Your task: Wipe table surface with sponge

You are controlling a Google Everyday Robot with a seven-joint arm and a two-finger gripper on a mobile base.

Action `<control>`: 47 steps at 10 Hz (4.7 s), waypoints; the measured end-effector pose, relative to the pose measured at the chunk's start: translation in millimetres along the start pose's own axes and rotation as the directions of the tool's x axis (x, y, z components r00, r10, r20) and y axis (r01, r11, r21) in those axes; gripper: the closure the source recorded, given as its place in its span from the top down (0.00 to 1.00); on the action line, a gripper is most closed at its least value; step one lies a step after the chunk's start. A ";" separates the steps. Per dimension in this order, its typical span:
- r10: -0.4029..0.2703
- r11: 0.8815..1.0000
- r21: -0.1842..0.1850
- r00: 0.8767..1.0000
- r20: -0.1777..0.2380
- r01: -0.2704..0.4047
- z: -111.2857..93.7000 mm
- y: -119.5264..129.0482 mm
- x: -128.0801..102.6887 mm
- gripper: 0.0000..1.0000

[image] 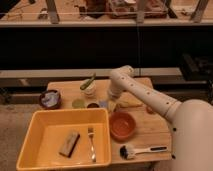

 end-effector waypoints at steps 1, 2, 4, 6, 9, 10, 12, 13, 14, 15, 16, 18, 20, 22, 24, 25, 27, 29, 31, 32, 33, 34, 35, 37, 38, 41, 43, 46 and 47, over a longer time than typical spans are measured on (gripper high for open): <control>0.001 1.000 0.005 1.000 0.001 -0.001 2.7 -1.0 -1.2 0.79; 0.001 1.000 0.011 1.000 0.003 -0.001 5.5 -2.7 -2.0 0.75; -0.002 1.000 0.017 1.000 0.000 0.002 12.2 -6.7 -2.4 0.54; 0.001 1.000 0.018 1.000 -0.004 -0.001 17.3 -8.3 -1.7 0.35; 0.039 0.999 0.006 0.999 -0.009 -0.039 17.4 -6.5 -12.3 0.21; 0.052 0.999 0.006 0.999 -0.001 -0.052 16.7 -6.6 -20.3 0.21; 0.066 0.998 0.018 0.998 0.005 -0.066 18.9 -11.6 -27.5 0.21; 0.066 0.998 0.019 0.998 0.006 -0.066 18.9 -12.0 -27.9 0.21; 0.067 0.998 0.020 0.998 0.008 -0.067 19.0 -12.2 -29.1 0.21; 0.067 0.998 0.020 0.998 0.008 -0.068 18.9 -12.2 -29.3 0.21; 0.068 0.997 0.019 0.998 0.008 -0.068 18.9 -12.1 -29.8 0.21; 0.069 0.997 0.019 0.998 0.009 -0.069 19.1 -12.1 -30.7 0.21; 0.069 0.997 0.019 0.998 0.010 -0.069 19.2 -12.2 -31.2 0.17; 0.069 0.997 0.019 0.998 0.011 -0.070 19.3 -12.2 -31.7 0.02; 0.070 0.997 0.020 0.998 0.012 -0.070 19.3 -12.4 -32.1 0.00; 0.070 0.997 0.020 0.998 0.012 -0.070 19.3 -12.4 -32.1 0.00; 0.070 0.997 0.020 0.997 0.012 -0.070 19.3 -12.4 -32.3 0.00; 0.070 0.997 0.020 0.997 0.012 -0.070 19.3 -12.5 -32.5 0.00; 0.070 0.997 0.020 0.997 0.012 -0.070 19.3 -12.6 -32.7 0.00; 0.070 0.997 0.020 0.997 0.012 -0.070 19.3 -12.6 -32.7 0.00; 0.070 0.997 0.021 0.997 0.012 -0.070 19.2 -12.7 -32.7 0.00; 0.070 0.997 0.021 0.997 0.012 -0.070 19.3 -12.7 -32.7 0.00; 0.070 0.997 0.021 0.997 0.013 -0.070 17.8 -12.8 -32.7 0.00; 0.073 0.997 0.023 0.997 0.026 -0.073 7.5 -13.3 -36.8 0.00; 0.075 0.997 0.021 0.997 0.022 -0.076 4.5 -12.6 -36.2 0.00; 0.072 0.997 0.022 0.997 0.015 -0.073 5.1 -12.3 -31.5 0.00; 0.077 0.997 0.020 0.997 0.017 -0.078 4.8 -12.4 -32.6 0.00; 0.131 0.991 -0.004 0.991 0.032 -0.131 -2.1 -14.4 -54.5 0.00; 0.160 0.987 -0.014 0.986 0.038 -0.160 -6.4 -15.8 -68.1 0.00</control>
